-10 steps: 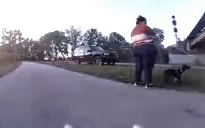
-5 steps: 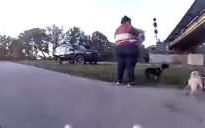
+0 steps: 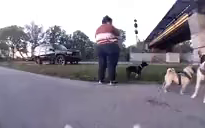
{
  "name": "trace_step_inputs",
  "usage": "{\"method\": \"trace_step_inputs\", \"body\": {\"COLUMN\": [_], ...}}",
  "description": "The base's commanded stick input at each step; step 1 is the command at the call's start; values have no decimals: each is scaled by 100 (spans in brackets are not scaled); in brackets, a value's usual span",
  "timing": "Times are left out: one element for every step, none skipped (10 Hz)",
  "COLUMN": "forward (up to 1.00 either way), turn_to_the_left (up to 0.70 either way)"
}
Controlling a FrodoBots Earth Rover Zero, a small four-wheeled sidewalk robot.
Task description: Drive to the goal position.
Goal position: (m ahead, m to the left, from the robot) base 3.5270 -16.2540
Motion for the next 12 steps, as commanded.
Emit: {"method": "trace_step_inputs", "body": {"forward": [0, 0, 0, 0, 0, 0, 0, 0, 0, 0, 0, 0], "turn_to_the_left": [-100, -100, -100, -100, -100, -100, -100, -100, -100, -100, -100, -100]}}
